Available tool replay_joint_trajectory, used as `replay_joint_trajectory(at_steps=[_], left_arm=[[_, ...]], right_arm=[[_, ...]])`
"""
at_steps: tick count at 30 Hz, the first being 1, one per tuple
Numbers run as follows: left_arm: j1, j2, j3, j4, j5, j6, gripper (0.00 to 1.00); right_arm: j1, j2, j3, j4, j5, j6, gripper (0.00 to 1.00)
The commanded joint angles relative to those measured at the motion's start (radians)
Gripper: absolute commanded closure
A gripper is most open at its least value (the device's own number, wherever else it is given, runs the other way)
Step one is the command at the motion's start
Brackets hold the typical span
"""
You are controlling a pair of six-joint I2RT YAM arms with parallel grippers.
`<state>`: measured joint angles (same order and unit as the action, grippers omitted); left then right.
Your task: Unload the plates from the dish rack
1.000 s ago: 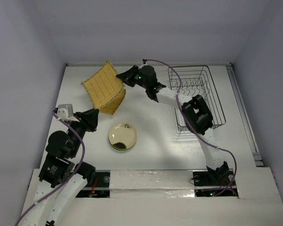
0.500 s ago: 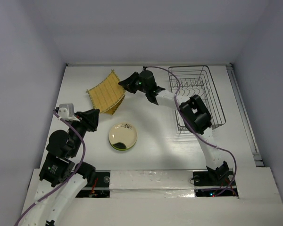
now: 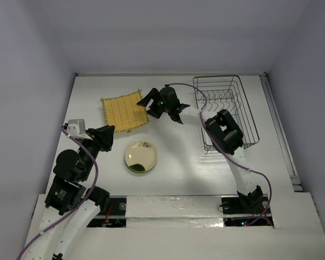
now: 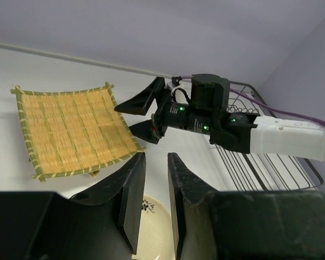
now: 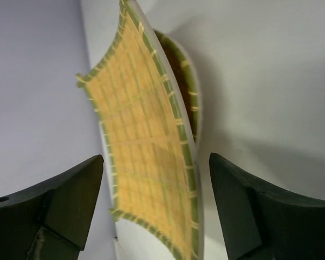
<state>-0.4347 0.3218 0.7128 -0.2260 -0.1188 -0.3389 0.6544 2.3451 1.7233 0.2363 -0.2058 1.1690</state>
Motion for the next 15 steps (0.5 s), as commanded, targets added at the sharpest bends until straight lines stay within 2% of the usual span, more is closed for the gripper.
replay_joint_trajectory(at_steps=[1,6,8,14,15], left_arm=[[0.007,0.005,-0.007,0.037,0.011,0.005,0.79],[0.007,0.005,-0.007,0.037,0.010,0.003,0.79],[0.007,0.003,-0.007,0.037,0.008,0.003,0.75],[0.007,0.002,-0.010,0.042,0.005,0.001,0.53],[0.007,0.003,-0.010,0.042,0.007,0.001,0.47]], right_arm=[[-0.001,-0.118,-0.004,-0.051,0.077,-0.081,0.15],[-0.001,-0.181,-0.025,-0.112,0.158,-0.159,0.09],[-0.001,-0.207,-0.025,-0.133,0.184,-0.183,0.05],[-0.001,-0.305,-0.106,-0.120,0.227,-0.267,0.04],[-0.001,-0.360,-0.131,-0.100,0.224,-0.287,0.04]])
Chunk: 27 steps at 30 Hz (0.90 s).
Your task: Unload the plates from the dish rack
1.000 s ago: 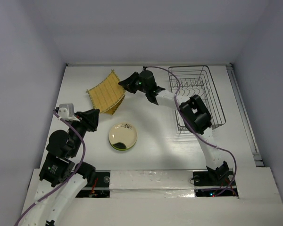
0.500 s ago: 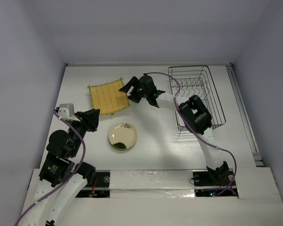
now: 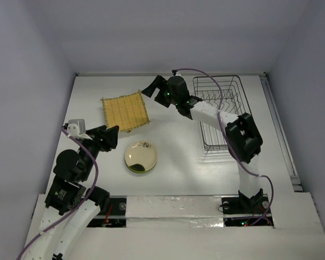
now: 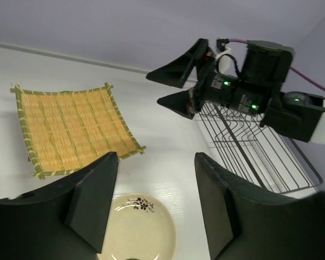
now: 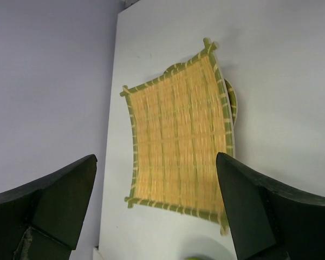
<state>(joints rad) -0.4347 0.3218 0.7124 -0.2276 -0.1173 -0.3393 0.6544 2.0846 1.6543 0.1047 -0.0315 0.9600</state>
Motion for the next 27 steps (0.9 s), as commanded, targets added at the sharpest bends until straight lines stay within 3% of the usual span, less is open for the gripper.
replay_joint_trajectory(at_steps=[1,4,7,8,9,10,11,16,17,19,20,22,23,25,26,27], left_arm=[[0.007,0.002,-0.011,0.045,0.005,0.002,0.44],[0.007,0.006,-0.013,0.056,0.013,0.003,0.32],[0.007,0.005,-0.013,0.063,0.027,0.000,0.27],[0.007,0.005,-0.013,0.068,0.030,-0.001,0.26],[0.007,0.003,-0.013,0.070,0.030,-0.001,0.24],[0.007,-0.003,-0.013,0.068,0.030,-0.004,0.23],[0.007,-0.006,-0.014,0.068,0.028,-0.006,0.23],[0.007,-0.012,-0.024,0.088,0.034,-0.007,0.14],[0.007,-0.007,-0.025,0.094,0.028,-0.009,0.14],[0.007,0.008,-0.022,0.097,0.022,-0.010,0.12],[0.007,0.010,-0.022,0.106,0.022,-0.010,0.12],[0.007,0.013,-0.025,0.117,0.022,-0.007,0.11],[0.007,0.014,-0.027,0.120,0.019,-0.006,0.09],[0.007,0.016,-0.027,0.122,0.005,-0.007,0.09],[0.016,0.014,-0.025,0.120,-0.001,-0.009,0.08],[0.016,0.016,-0.022,0.120,-0.002,-0.012,0.08]], right_arm=[[-0.001,-0.130,-0.086,0.062,0.050,-0.089,0.04],[-0.001,-0.295,-0.256,0.171,0.056,-0.144,0.08],[-0.001,-0.507,-0.390,0.272,0.082,-0.201,0.15],[-0.001,-0.562,-0.425,0.291,0.090,-0.222,0.37],[-0.001,-0.616,-0.482,0.291,0.103,-0.268,0.47],[-0.001,-0.670,-0.510,0.283,0.111,-0.288,0.66],[-0.001,-0.778,-0.531,0.241,0.125,-0.309,1.00],[-0.001,-1.121,-0.698,0.115,0.251,-0.478,1.00],[-0.001,-1.179,-0.720,0.069,0.274,-0.497,0.98],[-0.001,-1.354,-0.767,0.032,0.353,-0.535,0.77],[-0.001,-1.414,-0.812,-0.006,0.379,-0.544,0.57],[-0.001,-1.576,-0.850,-0.045,0.445,-0.558,0.37],[-0.001,-1.622,-0.885,-0.080,0.467,-0.557,0.21],[-0.001,-1.740,-0.916,-0.103,0.524,-0.552,0.12],[-0.001,-1.770,-0.929,-0.146,0.538,-0.550,0.02],[-0.001,-1.794,-0.950,-0.160,0.567,-0.552,0.02]])
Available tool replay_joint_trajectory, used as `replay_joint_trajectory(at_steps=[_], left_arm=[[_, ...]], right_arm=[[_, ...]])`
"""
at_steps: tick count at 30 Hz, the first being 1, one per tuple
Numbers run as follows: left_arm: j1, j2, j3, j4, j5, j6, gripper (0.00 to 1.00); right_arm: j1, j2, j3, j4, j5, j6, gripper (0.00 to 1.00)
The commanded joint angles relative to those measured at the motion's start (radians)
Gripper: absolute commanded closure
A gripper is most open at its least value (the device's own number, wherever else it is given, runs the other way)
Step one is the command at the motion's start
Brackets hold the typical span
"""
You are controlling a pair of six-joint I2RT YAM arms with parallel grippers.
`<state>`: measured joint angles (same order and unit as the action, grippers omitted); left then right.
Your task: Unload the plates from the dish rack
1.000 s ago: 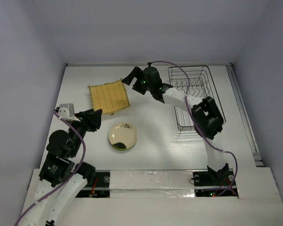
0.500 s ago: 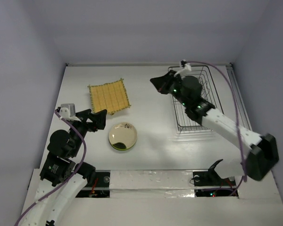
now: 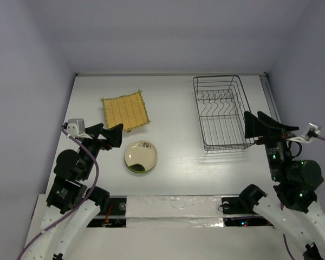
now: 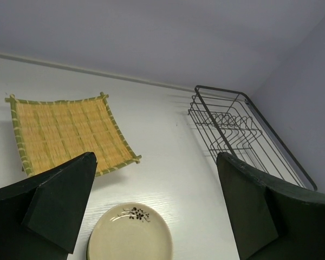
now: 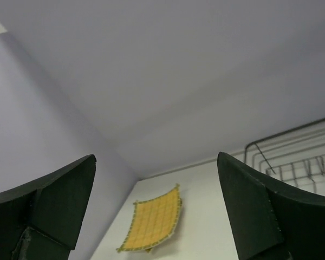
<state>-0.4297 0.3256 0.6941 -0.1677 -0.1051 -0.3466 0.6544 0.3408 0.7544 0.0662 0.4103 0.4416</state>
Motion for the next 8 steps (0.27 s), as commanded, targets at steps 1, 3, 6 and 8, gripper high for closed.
replay_joint_trajectory(at_steps=[1,3,6,8], left_arm=[[0.011,0.013,-0.004,0.059,-0.024,-0.005,0.08],[0.011,0.016,-0.004,0.057,-0.028,-0.005,0.08],[0.011,0.027,-0.007,0.056,-0.033,-0.006,0.08],[0.011,0.038,-0.002,0.062,-0.030,-0.017,0.06]], right_arm=[[-0.001,-0.087,-0.058,-0.132,0.139,-0.038,0.01],[-0.001,-0.109,-0.070,-0.166,0.166,-0.043,0.01],[-0.001,-0.131,-0.076,-0.192,0.156,-0.046,0.01],[-0.001,-0.134,-0.067,-0.204,0.139,-0.034,0.01]])
